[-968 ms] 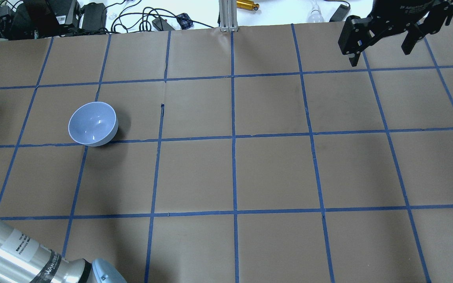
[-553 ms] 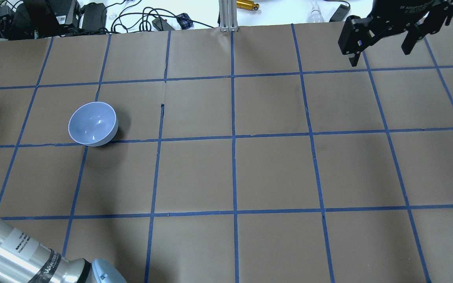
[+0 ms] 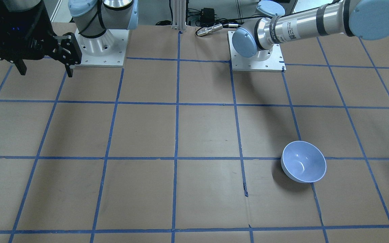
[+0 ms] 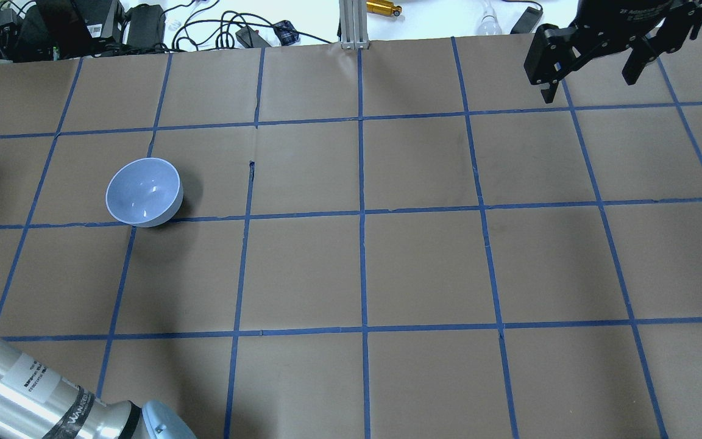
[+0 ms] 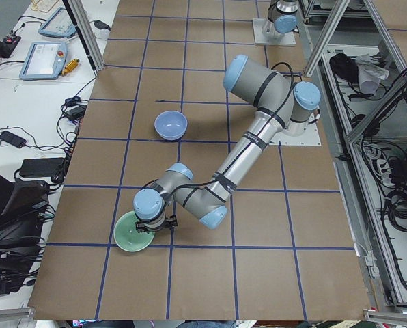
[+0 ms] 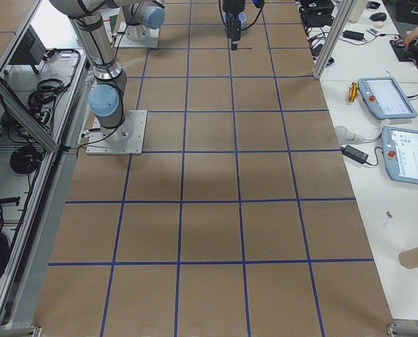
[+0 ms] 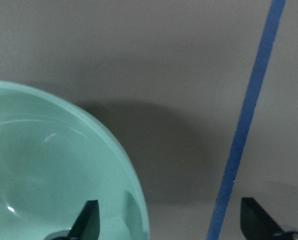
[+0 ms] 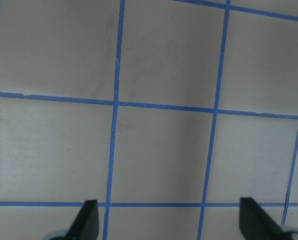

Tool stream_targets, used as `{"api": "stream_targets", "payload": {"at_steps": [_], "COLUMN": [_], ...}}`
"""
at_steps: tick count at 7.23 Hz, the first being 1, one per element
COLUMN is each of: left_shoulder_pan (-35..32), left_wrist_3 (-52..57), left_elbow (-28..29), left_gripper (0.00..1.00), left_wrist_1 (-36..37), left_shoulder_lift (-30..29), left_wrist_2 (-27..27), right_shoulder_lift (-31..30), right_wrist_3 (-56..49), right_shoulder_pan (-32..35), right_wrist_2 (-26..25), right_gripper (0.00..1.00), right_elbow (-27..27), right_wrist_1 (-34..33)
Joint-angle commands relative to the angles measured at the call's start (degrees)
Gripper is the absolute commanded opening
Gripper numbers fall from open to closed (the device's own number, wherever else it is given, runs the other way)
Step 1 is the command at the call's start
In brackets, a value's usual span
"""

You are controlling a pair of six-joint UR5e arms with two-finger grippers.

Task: Stack green bowl on blue bowl
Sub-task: 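Lower the left gripper onto the green bowl rim and close it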

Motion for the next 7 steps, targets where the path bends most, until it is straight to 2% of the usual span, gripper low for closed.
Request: {"api": "stream_targets", "payload": {"at_steps": [1,2,4,7], "left_shoulder_pan": [-0.09,-0.17,-0.35,-0.53], "left_wrist_3": [0.0,0.17,0.7,0.87], "left_elbow": [-0.09,-0.26,-0.44,-0.44], "left_gripper": [0.35,0.21,0.06,0.0], "left_wrist_1": [0.09,0.17,0.26,0.26], "left_shoulder_lift": [0.06,0.32,0.5,0.59], "left_wrist_2": [0.1,0.1,0.1,0.1], "right_shoulder_lift": [0.0,0.0,0.0,0.0], "right_wrist_3": [0.0,0.0,0.0,0.0], "right_shoulder_pan": [0.0,0.0,0.0,0.0], "right_wrist_2": [0.0,0.0,0.0,0.0], "right_gripper": [1.0,1.0,1.0,1.0], "right_elbow": [0.0,0.0,0.0,0.0], "right_wrist_1": [0.0,0.0,0.0,0.0]}}
